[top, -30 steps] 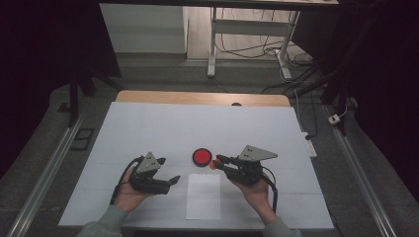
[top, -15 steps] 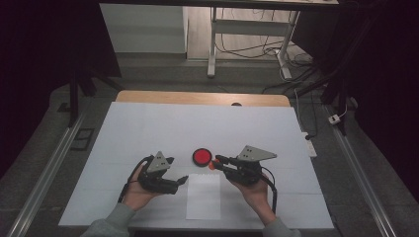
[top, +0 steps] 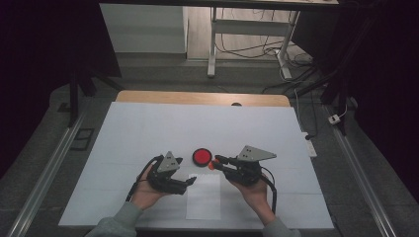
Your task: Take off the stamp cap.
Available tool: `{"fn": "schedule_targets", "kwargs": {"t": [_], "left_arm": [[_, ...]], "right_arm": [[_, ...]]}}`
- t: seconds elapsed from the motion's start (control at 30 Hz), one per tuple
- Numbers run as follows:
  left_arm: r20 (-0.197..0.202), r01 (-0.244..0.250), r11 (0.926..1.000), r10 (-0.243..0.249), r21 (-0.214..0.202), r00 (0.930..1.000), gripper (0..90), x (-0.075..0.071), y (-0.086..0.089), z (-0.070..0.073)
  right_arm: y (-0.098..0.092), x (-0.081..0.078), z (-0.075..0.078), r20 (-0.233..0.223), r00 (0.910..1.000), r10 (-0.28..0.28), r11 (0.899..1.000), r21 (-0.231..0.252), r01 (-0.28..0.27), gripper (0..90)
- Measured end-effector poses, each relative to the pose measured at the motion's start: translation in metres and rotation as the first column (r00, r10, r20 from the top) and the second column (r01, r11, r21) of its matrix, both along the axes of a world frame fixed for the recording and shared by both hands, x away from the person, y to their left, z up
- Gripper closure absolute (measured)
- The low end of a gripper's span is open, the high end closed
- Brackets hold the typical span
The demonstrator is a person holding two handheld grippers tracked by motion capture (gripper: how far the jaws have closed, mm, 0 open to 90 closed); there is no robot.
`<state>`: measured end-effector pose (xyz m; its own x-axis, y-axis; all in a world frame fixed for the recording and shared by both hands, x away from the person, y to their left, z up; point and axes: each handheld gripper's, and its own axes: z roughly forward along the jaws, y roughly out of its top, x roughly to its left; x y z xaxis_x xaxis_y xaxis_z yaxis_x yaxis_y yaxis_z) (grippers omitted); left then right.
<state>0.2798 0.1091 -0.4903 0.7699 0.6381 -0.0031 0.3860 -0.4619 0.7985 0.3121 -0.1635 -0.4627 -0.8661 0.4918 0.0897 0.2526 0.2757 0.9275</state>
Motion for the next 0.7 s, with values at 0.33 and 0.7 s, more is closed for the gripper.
{"fn": "schedule_targets", "kwargs": {"t": [0.33, 0.7], "left_arm": [[0.000, 0.020, 0.9998, -0.020, 0.004, 0.9998, 19.9, 0.001, -0.008, -0.001], [0.010, 0.044, 0.9990, -0.044, 0.007, 0.9990, 20.1, 0.002, -0.018, 0.000]], "right_arm": [[0.002, 0.000, -0.001, -0.004, 1.0000, 0.004, 1.000, -0.001, -0.004, 72.6], [0.004, 0.000, -0.002, -0.007, 0.9999, 0.014, 1.000, 0.003, -0.014, 72.6]]}}
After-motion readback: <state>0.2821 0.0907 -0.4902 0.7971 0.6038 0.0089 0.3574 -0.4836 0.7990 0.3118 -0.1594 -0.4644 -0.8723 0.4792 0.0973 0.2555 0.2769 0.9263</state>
